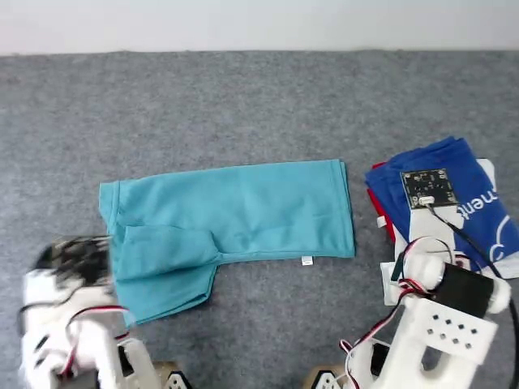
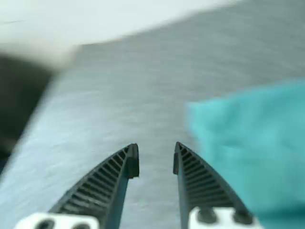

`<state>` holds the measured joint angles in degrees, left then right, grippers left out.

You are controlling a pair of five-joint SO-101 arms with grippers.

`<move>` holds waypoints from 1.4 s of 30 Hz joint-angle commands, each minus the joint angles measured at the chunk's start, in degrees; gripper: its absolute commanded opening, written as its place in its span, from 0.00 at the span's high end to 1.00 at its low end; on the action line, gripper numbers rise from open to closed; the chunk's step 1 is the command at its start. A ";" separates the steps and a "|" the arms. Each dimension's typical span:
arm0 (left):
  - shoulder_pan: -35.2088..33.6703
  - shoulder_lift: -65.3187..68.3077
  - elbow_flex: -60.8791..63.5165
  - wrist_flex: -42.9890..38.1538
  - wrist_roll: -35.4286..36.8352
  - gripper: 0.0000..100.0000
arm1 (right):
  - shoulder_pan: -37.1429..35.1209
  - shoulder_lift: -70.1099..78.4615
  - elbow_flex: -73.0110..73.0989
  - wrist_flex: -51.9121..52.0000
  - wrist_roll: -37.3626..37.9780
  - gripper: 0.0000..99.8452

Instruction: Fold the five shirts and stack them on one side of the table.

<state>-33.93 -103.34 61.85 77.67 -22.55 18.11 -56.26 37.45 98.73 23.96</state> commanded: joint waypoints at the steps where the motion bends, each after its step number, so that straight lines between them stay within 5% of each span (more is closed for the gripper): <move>1: -7.91 0.44 -8.75 -0.79 -0.53 0.87 | -0.31 -0.40 -0.18 -0.13 -0.35 0.79; 6: -8.35 8.53 -14.64 5.45 -0.18 0.82 | -0.31 -0.31 -0.18 -0.13 -0.35 0.79; 13: -8.44 45.01 -34.59 22.07 1.85 0.79 | -0.40 -0.31 -0.18 -0.13 -0.35 0.79; 17: -8.35 61.10 -41.63 23.03 3.69 0.79 | -0.40 -0.31 -0.18 -0.13 -0.35 0.79; 21: -6.86 71.65 -39.25 23.03 1.85 0.79 | -0.40 -0.40 -0.18 -0.13 -0.35 0.79; 27: -7.21 84.04 -23.16 22.51 -11.87 0.80 | -0.22 -0.40 -0.09 -0.04 -0.35 0.79; 31: -7.30 86.42 -25.27 22.59 -13.10 0.88 | -0.31 -0.40 -0.09 -0.04 -0.35 0.79; 42: 11.96 88.62 -15.34 14.59 -13.10 0.88 | -0.40 -0.40 -0.09 -0.04 -0.35 0.79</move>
<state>-26.64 -14.81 45.05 95.60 -35.03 18.11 -56.26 37.54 98.73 23.96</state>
